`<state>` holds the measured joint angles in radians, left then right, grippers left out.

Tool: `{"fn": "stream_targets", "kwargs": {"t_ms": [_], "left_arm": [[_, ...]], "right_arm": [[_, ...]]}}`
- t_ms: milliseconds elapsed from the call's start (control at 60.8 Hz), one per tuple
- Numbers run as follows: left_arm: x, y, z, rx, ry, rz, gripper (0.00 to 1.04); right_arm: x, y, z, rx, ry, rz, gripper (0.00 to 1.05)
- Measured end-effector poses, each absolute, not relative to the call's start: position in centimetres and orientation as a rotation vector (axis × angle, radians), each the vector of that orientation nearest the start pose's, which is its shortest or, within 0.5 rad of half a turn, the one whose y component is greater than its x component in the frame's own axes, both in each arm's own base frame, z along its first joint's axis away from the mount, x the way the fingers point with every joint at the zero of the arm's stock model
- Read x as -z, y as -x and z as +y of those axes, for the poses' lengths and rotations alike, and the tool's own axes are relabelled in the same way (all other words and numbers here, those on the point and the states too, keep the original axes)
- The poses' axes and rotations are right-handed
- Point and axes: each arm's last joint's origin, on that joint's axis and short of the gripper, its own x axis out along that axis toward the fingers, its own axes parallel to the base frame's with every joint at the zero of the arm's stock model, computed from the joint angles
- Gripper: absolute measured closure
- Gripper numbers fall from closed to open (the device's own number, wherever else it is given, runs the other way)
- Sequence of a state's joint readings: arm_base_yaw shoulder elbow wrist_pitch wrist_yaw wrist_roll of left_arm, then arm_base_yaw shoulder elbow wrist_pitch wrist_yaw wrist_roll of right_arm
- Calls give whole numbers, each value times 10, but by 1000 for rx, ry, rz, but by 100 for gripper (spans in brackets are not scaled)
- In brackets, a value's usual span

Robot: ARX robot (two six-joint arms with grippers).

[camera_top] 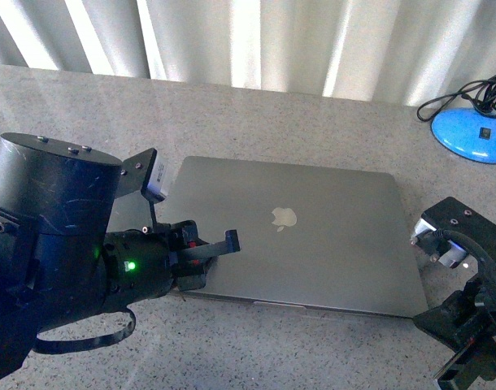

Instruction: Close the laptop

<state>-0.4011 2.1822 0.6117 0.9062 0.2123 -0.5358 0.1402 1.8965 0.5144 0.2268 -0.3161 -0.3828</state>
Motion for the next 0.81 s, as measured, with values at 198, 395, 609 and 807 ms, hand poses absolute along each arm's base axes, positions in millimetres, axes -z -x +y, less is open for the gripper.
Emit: {"fn": "stream_targets", "kwargs": {"t_ms": [198, 395, 609, 807], "left_arm": [[-15, -280, -123, 386, 438, 813, 101], [-14, -278, -122, 386, 443, 807, 101], [-11, -277, -121, 382, 456, 806, 101], [-11, -276, -121, 375, 456, 806, 101]], "right_arm": [[-36, -245, 44, -622, 237, 1075, 104], [-36, -245, 44, -622, 237, 1075, 104], [-36, -246, 44, -625, 233, 1072, 104], [-35, -251, 44, -625, 206, 1089, 104]]}}
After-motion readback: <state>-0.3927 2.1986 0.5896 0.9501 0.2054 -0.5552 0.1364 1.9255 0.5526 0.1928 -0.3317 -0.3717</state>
